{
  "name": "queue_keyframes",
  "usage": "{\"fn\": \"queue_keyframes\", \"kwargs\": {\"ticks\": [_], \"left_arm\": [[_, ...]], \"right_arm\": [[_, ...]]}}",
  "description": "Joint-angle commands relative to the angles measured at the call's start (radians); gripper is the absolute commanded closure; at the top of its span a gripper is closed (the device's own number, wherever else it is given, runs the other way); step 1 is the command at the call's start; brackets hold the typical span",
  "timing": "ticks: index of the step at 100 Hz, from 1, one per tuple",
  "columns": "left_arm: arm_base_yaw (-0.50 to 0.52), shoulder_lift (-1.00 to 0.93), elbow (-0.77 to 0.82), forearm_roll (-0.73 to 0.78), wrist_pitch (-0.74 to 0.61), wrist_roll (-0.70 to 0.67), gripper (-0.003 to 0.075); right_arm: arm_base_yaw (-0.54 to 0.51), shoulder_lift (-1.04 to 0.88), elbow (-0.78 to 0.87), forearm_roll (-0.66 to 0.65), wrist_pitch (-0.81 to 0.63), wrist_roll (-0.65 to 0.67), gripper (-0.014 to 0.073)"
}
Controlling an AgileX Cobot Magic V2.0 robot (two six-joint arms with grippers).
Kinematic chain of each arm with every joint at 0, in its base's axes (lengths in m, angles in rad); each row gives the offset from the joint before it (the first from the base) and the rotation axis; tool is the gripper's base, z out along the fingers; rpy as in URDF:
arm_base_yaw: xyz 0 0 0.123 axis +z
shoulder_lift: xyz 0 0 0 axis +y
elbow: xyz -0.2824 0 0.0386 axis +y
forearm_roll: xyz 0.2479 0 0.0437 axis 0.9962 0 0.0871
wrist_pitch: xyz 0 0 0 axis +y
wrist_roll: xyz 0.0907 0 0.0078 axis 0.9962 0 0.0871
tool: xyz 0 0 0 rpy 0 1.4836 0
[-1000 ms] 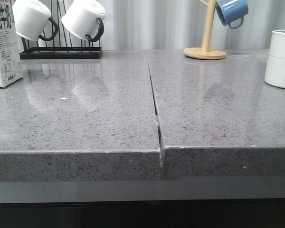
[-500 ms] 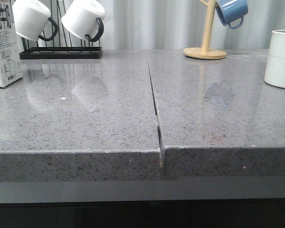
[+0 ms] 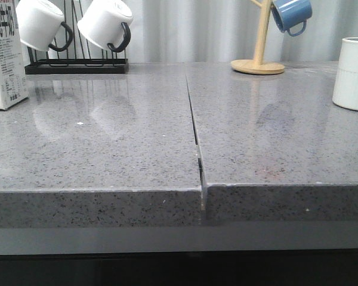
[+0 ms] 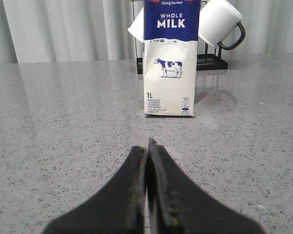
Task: Place milk next to cup
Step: 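Grasp the white HOME mug with the right gripper and lift it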
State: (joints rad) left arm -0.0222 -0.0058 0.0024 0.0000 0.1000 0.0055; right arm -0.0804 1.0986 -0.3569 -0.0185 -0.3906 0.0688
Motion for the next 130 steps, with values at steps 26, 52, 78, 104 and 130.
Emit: {"fn": "queue_keyframes", "kwargs": {"ticks": [26,52,78,104,130], "left_arm": [[0.000,-0.031,0.040,-0.011,-0.084,0.001,0.0741],[0.000,-0.031,0.040,-0.011,-0.084,0.001,0.0741],[0.000,-0.031,0.040,-0.011,-0.084,0.001,0.0741],[0.000,-0.031,0.040,-0.011,-0.084,0.001,0.0741],[0.000,-0.031,0.040,-0.011,-0.084,0.001,0.0741]], "right_arm": [[-0.093,0.199,-0.112,-0.016,-0.262,-0.005,0.0247],[-0.114,0.350,-0.204,-0.016,-0.321,-0.006,0.0247],[-0.115,0.457,-0.316,-0.051,-0.324,-0.004,0.0247],[-0.114,0.552,-0.415,-0.051,-0.320,-0.002,0.0411],[-0.114,0.555,-0.424,-0.051,-0.313,-0.002,0.0645]]}}
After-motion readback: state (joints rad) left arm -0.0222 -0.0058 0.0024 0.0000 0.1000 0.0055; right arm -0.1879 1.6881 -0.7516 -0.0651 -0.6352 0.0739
